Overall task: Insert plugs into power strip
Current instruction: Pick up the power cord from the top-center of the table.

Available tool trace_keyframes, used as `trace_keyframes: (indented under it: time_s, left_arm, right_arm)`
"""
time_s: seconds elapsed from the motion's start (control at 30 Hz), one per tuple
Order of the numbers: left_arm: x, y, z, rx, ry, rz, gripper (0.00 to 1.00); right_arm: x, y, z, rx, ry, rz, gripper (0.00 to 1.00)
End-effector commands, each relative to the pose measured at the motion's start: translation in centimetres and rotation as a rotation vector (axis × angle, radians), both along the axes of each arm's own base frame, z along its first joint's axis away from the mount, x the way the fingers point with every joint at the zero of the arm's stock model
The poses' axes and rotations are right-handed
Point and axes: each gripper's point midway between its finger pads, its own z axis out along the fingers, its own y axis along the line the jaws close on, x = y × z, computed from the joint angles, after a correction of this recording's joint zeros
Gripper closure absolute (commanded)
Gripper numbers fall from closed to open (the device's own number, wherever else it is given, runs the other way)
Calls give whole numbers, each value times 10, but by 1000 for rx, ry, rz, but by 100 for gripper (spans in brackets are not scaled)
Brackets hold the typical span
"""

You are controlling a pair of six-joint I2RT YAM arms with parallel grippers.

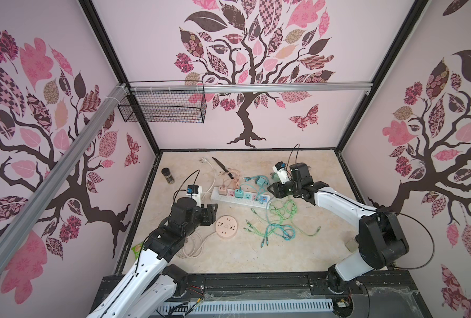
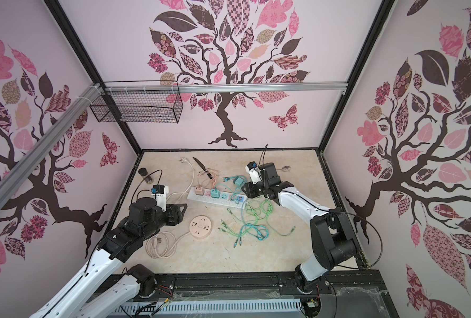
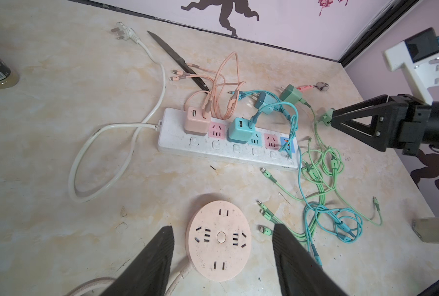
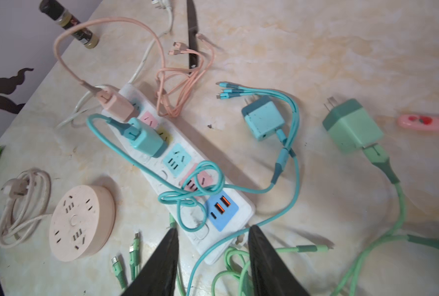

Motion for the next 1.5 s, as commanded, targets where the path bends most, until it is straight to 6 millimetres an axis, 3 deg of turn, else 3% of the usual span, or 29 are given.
trace_keyframes:
  time_s: [0.0,0.2,0.47,0.63,0.97,1.47]
  left_arm:
    - [0,1,24,-6,-50,-9,35]
    - [-3,2,30,0,-54,-18,35]
    - [-6,4,34,2,-60,-13,35]
    - [-10,7,36,3,-67,-14,35]
    - [-13,9,41,-1,-81,-11,35]
    - [-13,8,43,-6,-82,-14,35]
  right_arm:
    - [4,-14,-2,-44,-6,-77,55]
    - [11,-24,-21,-61,65,-159,55]
    - [37,-14,-46,43,173,-294,54]
    - [56,-13,-51,67,162,-347,54]
    - [86,-10,-73,34,180,-378,60]
    - [80,-7,-101,-16,239,-322,64]
